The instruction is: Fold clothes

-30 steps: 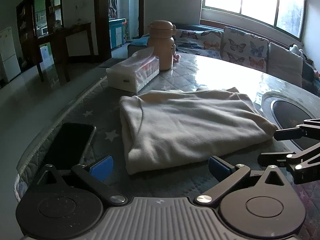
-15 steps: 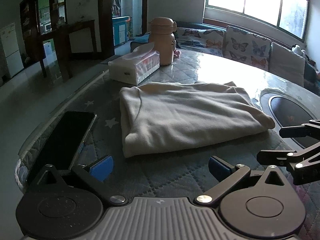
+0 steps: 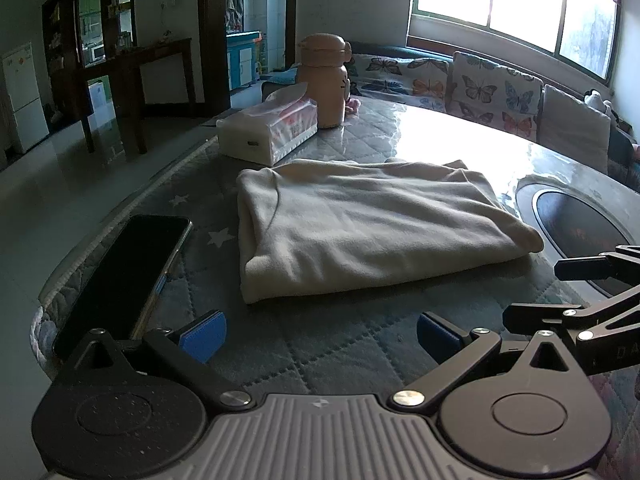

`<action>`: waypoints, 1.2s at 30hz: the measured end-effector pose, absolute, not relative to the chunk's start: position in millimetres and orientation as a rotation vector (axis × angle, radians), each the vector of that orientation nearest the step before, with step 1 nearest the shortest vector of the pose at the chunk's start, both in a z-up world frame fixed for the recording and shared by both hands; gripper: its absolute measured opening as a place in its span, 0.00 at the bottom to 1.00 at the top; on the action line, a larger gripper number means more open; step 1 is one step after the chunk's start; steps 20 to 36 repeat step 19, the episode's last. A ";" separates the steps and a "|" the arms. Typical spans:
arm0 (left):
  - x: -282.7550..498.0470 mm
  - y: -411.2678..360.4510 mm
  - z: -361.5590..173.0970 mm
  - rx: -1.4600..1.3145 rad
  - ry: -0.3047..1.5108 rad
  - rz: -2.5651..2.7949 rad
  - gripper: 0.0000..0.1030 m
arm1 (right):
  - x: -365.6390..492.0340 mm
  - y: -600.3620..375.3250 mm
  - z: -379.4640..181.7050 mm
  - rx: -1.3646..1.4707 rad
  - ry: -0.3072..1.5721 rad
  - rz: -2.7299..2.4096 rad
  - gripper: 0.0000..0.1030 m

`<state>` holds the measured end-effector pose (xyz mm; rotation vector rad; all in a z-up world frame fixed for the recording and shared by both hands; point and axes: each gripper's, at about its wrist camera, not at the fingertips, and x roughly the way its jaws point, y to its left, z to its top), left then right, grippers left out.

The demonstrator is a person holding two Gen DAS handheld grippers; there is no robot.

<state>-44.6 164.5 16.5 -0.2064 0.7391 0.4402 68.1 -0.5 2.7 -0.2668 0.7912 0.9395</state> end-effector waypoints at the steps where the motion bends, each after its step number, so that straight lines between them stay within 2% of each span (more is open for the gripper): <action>1: -44.6 163.8 16.2 -0.205 0.740 0.441 1.00 | 67.9 -0.8 2.6 -0.266 0.792 0.938 0.96; 36: -46.0 160.2 15.8 -0.203 0.739 0.438 1.00 | 62.5 0.0 2.8 -0.268 0.794 0.940 0.96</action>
